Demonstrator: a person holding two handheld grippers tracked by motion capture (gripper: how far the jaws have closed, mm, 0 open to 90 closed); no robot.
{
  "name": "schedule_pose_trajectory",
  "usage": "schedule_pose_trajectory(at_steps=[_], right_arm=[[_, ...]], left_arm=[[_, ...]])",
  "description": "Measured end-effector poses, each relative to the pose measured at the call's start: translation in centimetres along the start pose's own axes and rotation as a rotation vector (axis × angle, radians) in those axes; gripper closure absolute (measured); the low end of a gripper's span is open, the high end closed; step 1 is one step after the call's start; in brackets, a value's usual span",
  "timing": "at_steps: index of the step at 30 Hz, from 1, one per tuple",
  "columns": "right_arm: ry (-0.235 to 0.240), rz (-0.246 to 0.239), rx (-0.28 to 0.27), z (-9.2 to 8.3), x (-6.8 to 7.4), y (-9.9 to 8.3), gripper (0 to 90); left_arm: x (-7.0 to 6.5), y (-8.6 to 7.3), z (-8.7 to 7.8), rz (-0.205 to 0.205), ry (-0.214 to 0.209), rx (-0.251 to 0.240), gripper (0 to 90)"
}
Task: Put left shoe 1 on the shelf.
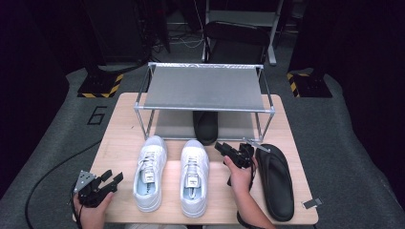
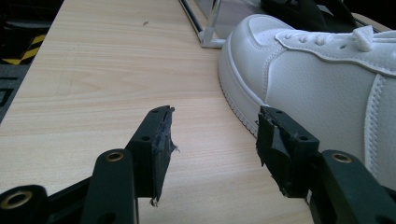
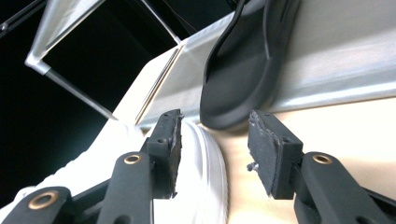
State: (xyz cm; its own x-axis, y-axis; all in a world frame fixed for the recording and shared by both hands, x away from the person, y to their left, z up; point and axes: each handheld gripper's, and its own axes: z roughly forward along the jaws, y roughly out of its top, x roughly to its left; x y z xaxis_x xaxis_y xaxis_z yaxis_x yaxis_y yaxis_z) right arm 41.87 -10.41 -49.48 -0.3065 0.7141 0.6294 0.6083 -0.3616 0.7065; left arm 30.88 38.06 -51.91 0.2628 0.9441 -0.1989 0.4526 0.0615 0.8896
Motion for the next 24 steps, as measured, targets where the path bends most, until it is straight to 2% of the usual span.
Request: schedule_pose_trajectory(at_steps=[2, 5, 7, 10, 11, 14, 18, 20, 22, 24], right_arm=[[-0.024, -0.039, -0.027, -1.7, -0.1, -0.3, 53.9], [-0.046, -0.049, 0.004, -3.7, -0.1, -0.7, 55.7], [-0.066, -0.096, 0.014, -5.1, -0.3, -0.9, 58.1], [-0.063, -0.118, 0.042, -6.4, -0.2, -1.3, 60.1], [-0.073, -0.165, 0.039, -6.9, -0.2, -1.4, 60.1], [-0.09, -0.213, 0.063, -8.1, 0.1, -1.4, 60.6], [-0.098, -0.269, 0.075, -9.6, 0.1, -1.2, 67.3], [-0.106, -0.323, 0.085, -10.4, 0.1, -1.2, 69.9], [-0.142, -0.366, 0.093, -11.2, 0.1, -1.3, 72.1], [-0.184, -0.382, 0.076, -12.0, -0.3, -1.4, 72.3]], left_arm=[[0.1, 0.0, 0.1, -0.006, 0.0, 0.003, 45.2], [0.1, 0.0, 0.1, -0.007, -0.002, 0.004, 45.1], [0.1, 0.0, 0.1, -0.004, -0.007, 0.011, 45.1], [0.0, 0.0, 0.1, -0.007, -0.007, 0.009, 45.1], [0.0, 0.0, 0.1, -0.008, -0.007, 0.008, 45.1], [0.0, 0.0, 0.2, -0.008, -0.006, 0.011, 45.0], [0.0, 0.0, 0.2, -0.007, -0.006, 0.011, 45.0], [0.0, 0.1, 0.4, -0.009, -0.006, 0.006, 45.0], [0.0, 0.2, 0.4, -0.007, -0.011, 0.012, 45.0], [0.0, 0.2, 0.6, -0.008, -0.01, 0.009, 44.8]])
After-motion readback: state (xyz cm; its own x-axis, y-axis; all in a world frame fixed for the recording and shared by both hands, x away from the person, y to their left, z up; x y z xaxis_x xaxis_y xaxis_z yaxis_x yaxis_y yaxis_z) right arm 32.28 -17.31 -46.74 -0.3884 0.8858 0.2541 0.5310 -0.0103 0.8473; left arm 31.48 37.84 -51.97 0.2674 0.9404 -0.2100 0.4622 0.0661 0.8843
